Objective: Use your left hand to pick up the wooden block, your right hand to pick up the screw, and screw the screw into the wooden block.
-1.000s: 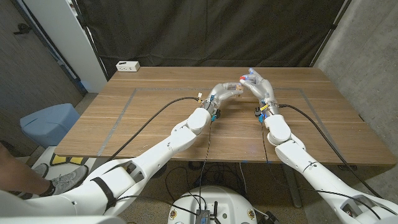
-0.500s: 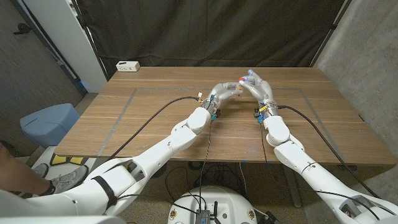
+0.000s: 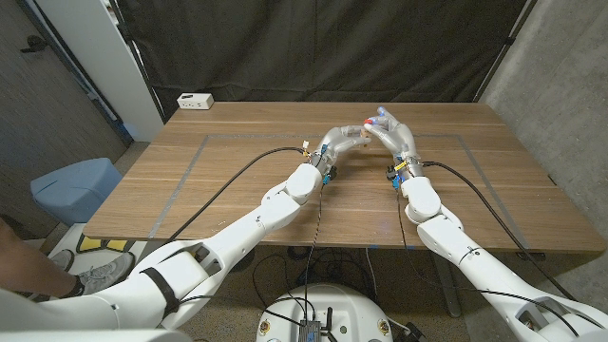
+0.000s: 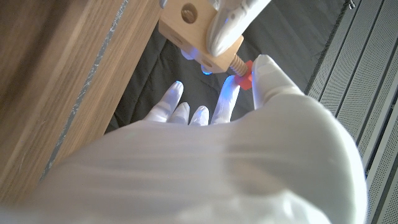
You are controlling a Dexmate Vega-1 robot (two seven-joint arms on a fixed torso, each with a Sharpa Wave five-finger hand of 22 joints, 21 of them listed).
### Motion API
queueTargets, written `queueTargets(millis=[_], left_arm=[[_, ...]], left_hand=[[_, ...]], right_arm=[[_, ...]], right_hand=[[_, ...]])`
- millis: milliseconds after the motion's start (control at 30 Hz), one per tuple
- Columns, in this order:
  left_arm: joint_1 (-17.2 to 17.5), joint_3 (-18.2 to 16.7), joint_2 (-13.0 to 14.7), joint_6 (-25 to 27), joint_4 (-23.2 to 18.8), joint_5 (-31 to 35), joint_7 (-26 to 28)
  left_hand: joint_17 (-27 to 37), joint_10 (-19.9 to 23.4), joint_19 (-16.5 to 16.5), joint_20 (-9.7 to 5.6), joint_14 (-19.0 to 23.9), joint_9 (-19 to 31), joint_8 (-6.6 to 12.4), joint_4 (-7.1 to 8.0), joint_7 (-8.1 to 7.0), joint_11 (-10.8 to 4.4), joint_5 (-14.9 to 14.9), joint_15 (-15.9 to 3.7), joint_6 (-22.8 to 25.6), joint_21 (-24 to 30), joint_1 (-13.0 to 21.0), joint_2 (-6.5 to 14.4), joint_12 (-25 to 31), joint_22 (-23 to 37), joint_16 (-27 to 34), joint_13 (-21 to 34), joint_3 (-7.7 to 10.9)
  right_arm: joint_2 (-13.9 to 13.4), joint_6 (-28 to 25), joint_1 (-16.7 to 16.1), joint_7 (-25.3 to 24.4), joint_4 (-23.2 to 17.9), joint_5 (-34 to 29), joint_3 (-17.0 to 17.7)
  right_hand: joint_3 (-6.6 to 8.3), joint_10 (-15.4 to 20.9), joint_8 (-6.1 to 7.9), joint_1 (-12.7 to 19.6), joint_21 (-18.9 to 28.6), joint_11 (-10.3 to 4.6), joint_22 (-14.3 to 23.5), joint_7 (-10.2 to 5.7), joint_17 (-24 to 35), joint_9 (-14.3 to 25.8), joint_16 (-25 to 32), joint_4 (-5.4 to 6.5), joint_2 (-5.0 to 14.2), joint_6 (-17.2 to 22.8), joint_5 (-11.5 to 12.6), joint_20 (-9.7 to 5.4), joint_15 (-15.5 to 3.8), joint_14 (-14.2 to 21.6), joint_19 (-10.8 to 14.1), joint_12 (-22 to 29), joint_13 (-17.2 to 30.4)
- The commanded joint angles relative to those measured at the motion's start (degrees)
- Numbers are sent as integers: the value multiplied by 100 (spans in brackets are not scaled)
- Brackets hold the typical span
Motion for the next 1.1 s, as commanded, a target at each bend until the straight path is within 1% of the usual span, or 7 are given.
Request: queueTargets(millis=[33, 200, 533, 700, 900, 1100], left_arm=[[15, 8, 14, 22, -42, 16, 15], [24, 10, 14, 36, -65, 18, 21], [12, 20, 4, 51, -63, 35, 30], [5, 18, -2, 56, -56, 27, 25], [-19, 26, -18, 28, -20, 25, 5], [-9, 28, -12, 41, -42, 20, -3]], left_hand=[[10, 60, 43, 17, 54, 29, 45, 31, 67, -4, 34, -588, 244, 42, 9, 52, 38, 11, 13, 451, 16], [8, 60, 44, 11, 55, 29, 45, 28, 66, -4, 34, -585, 246, 42, 11, 47, 35, 11, 12, 453, 13], [9, 61, 43, 13, 56, 29, 43, 29, 66, -4, 34, -583, 244, 42, 11, 51, 30, 11, 12, 458, 9], [8, 63, 44, 9, 59, 29, 47, 28, 64, -3, 34, -589, 254, 42, 12, 50, 29, 11, 12, 460, 6], [8, 66, 43, 10, 56, 29, 44, 26, 70, -4, 34, -583, 249, 42, 16, 52, 26, 11, 10, 463, 5], [7, 68, 46, 8, 63, 29, 44, 21, 66, -3, 35, -583, 248, 43, 25, 55, 24, 11, 12, 466, 5]], right_arm=[[-11, 34, -12, -7, 6, 10, 8], [-11, 42, -40, -26, -6, 26, 25], [-11, 113, -24, 26, 68, 46, 24], [10, 92, -34, 1, 62, 72, 36], [-14, 145, -33, 51, 95, 54, 20], [-10, 129, -57, 36, 71, 63, 25]], right_hand=[[-13, 27, 29, -44, 14, 9, 18, 11, 16, 12, 28, -19, 13, 43, 49, -362, -378, 7, -22, 28, 14], [-8, 27, 30, -43, 14, 2, 18, 12, 17, 7, 27, -19, 20, 35, 51, -363, -377, 7, -23, 28, 14], [-13, 28, 47, -56, 14, 33, 18, 17, 18, 2, 29, -14, 23, 48, 52, -364, -380, 11, -23, 28, 14], [-8, 30, 55, -52, 14, 4, 18, 15, 16, 6, 25, -20, 17, 41, 55, -364, -386, 9, -23, 28, 14], [-4, 33, 69, -60, 13, 25, 18, 19, 18, 11, 25, -17, 18, 43, 56, -366, -381, 12, -27, 29, 14], [1, 28, 79, -63, 14, 12, 18, 3, 19, 15, 25, -18, 20, 37, 57, -366, -383, 16, -26, 27, 14]])
